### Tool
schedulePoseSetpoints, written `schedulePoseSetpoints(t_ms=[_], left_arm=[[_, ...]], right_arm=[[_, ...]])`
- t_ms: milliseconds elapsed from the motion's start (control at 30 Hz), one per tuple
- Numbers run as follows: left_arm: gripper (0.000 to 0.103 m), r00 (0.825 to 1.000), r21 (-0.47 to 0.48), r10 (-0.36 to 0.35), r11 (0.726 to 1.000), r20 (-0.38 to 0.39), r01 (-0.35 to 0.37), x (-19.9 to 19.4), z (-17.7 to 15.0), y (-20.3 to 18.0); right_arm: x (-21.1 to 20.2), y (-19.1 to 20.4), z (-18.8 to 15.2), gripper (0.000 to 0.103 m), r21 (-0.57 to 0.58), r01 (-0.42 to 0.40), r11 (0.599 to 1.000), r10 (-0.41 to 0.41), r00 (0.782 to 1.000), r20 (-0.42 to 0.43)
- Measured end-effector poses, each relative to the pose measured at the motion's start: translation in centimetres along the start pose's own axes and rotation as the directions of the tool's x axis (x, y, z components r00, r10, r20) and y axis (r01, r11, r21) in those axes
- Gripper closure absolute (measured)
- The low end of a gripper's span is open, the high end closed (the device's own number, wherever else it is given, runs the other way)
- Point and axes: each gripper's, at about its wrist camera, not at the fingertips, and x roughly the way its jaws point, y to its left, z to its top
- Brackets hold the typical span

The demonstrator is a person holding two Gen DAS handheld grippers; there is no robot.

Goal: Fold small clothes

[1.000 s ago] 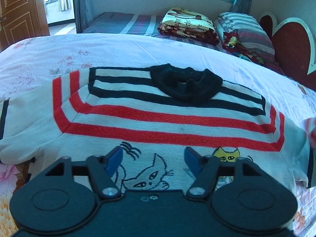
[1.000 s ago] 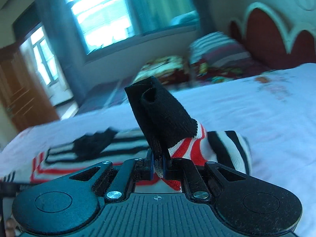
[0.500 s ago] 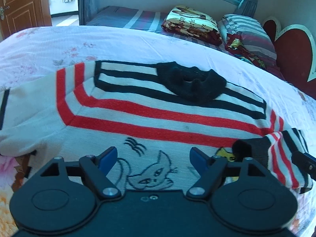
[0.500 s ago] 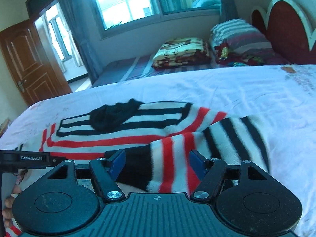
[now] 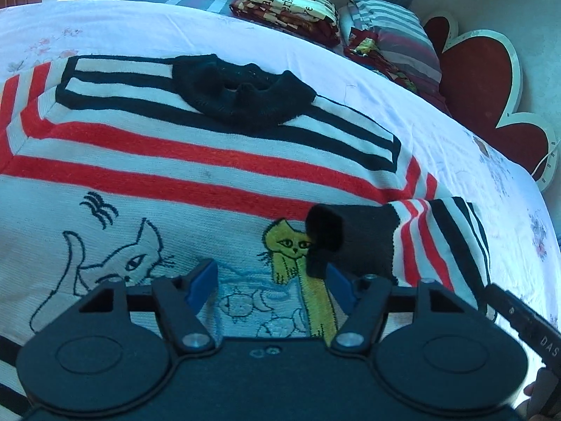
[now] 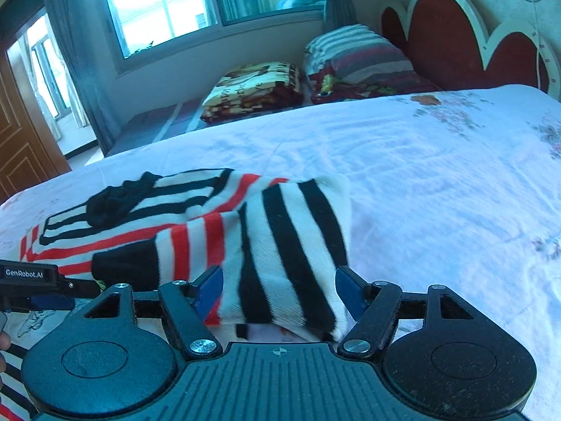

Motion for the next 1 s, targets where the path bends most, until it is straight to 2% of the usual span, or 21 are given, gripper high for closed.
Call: schedulePoseSetpoints(t_ms=[133,200,267,333,400,433,467,600,800,1000], left_arm=[[0.037,0.998,-0.041,-0.060,0.997,-0.002,0.060,0.1,0.0,-0.5],[0.044,0.995,-0.055,-0.095,0.994,-0.005,0.094,0.5,-0.1,-1.0],[0.047,0.992,-0.075,-0.123,0.990,-0.007,0.122,1.0,0.0,-1.5],[0.058,0.987,-0.087,-0.159,0.984,-0.002,0.158,1.5,0.1,-1.9],[0.061,0.985,-0.106,-0.170,0.980,-0.005,0.169,2.3,0.2,-2.3],[0.068,0.985,-0.102,-0.171,0.980,0.009,0.171,2.5,0.2,-2.4],[0.085,0.986,-0.099,-0.167,0.981,0.012,0.168,2.7,0.2,-2.5],[0.096,0.984,-0.109,-0.170,0.979,0.055,0.175,2.5,0.2,-2.1],[0.098,0.964,-0.110,-0.170,0.975,0.206,0.195,-1.4,1.8,-0.7],[0.098,0.949,-0.151,-0.088,0.979,0.302,0.138,-4.7,3.9,3.6]], right_arm=[[0.4,-0.6,-0.6,0.033,0.023,0.009,1.000,-0.009,1.000,-0.020],[0.3,-0.7,-0.8,0.033,0.029,0.018,0.999,-0.018,1.000,-0.012],[0.2,-0.9,-0.9,0.033,0.038,0.022,0.999,-0.022,1.000,-0.007],[0.2,-1.1,-1.0,0.033,0.046,0.029,0.999,-0.028,1.000,-0.007],[0.2,-1.4,-1.2,0.033,0.051,0.039,0.998,-0.038,0.999,-0.011],[0.1,-1.6,-1.2,0.033,0.056,0.044,0.997,-0.043,0.999,-0.009],[0.1,-1.7,-1.3,0.033,0.055,0.050,0.997,-0.049,0.999,-0.008],[0.0,-2.3,-1.7,0.033,0.060,0.077,0.995,-0.077,0.997,-0.010],[0.5,-1.4,-1.8,0.033,0.037,0.027,0.999,-0.026,0.999,-0.021],[2.0,1.0,-1.7,0.033,-0.011,-0.035,0.999,0.035,0.999,-0.040]])
